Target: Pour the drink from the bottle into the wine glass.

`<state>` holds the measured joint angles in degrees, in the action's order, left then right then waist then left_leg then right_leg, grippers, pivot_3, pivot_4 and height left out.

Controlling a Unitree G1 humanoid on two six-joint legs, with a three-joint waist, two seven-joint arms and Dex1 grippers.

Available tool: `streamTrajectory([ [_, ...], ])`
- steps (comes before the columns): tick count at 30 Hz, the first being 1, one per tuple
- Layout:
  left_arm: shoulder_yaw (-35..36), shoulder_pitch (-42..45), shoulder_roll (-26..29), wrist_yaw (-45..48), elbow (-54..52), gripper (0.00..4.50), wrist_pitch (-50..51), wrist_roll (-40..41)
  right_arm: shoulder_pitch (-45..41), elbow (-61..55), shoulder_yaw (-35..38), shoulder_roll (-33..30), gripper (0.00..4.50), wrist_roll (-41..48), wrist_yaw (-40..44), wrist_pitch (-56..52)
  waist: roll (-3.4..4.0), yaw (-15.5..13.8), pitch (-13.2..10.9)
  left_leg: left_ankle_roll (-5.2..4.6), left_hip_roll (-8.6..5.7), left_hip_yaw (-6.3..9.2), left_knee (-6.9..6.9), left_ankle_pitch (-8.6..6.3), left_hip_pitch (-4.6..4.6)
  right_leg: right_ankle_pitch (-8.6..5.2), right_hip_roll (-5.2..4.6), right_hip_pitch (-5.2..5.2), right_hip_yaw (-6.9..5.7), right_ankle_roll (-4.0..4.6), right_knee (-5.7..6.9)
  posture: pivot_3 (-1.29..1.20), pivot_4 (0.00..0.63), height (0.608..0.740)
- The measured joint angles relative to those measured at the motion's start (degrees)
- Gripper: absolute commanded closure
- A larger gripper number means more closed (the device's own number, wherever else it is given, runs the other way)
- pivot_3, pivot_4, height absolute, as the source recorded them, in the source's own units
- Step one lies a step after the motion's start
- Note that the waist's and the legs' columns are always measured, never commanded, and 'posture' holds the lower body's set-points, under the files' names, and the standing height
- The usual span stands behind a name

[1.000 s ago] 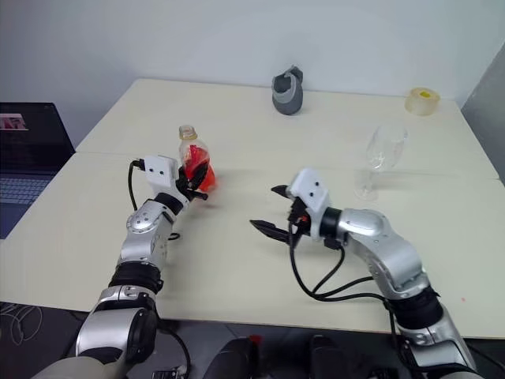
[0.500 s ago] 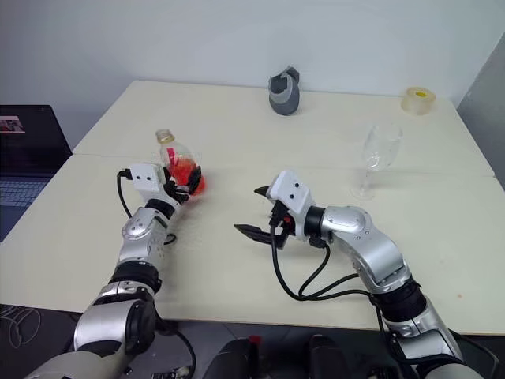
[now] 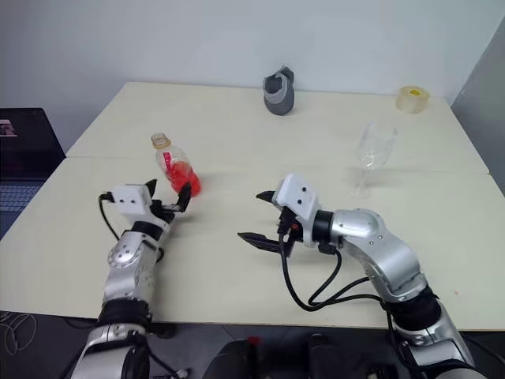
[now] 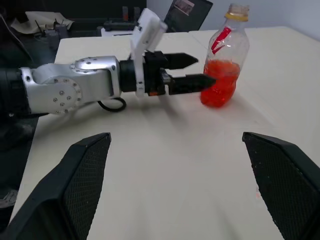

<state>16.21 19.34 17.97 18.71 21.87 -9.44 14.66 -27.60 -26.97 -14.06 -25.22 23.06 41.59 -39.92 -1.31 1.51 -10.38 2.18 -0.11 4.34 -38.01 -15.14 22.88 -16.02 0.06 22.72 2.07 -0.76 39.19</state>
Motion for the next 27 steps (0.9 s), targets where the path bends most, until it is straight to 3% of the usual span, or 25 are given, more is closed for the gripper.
streamTrajectory([
  [8,0.7,-17.5,4.9,0.8,-30.7,0.04,16.2,5.2,10.6,-5.8,9.3,1.9,0.00,5.2,-7.7,-4.6,0.00,-0.1,0.0,0.00,0.02,0.04,0.07,0.00,-0.14,-0.01,0.00,-0.22,-0.06,0.00,-0.08,0.00,0.150,0.740],
  [15,-5.7,-18.3,14.0,12.5,-42.3,0.04,29.7,12.3,21.7,-0.9,12.1,8.6,0.00,-3.4,-20.1,5.3,0.02,0.0,0.0,0.00,-0.04,0.00,0.15,0.00,-0.35,-0.04,0.03,-0.39,-0.02,-0.02,-0.12,0.00,0.150,0.740],
  [19,-8.8,-12.2,18.2,19.0,-43.9,0.04,34.2,15.2,19.9,6.5,14.0,12.7,0.00,-7.9,-26.1,12.0,0.04,0.2,0.0,0.00,0.01,-0.03,0.18,0.00,-0.39,-0.04,0.14,-0.39,0.02,-0.01,-0.12,0.00,0.150,0.740],
  [27,-14.0,-4.0,21.4,29.9,-44.0,0.04,39.6,19.4,5.7,31.1,17.9,14.8,0.00,-14.1,-33.5,25.4,0.12,0.3,-0.1,0.00,0.04,-0.19,0.19,0.00,-0.41,-0.04,0.22,-0.36,0.19,0.01,-0.13,0.00,0.150,0.740],
])
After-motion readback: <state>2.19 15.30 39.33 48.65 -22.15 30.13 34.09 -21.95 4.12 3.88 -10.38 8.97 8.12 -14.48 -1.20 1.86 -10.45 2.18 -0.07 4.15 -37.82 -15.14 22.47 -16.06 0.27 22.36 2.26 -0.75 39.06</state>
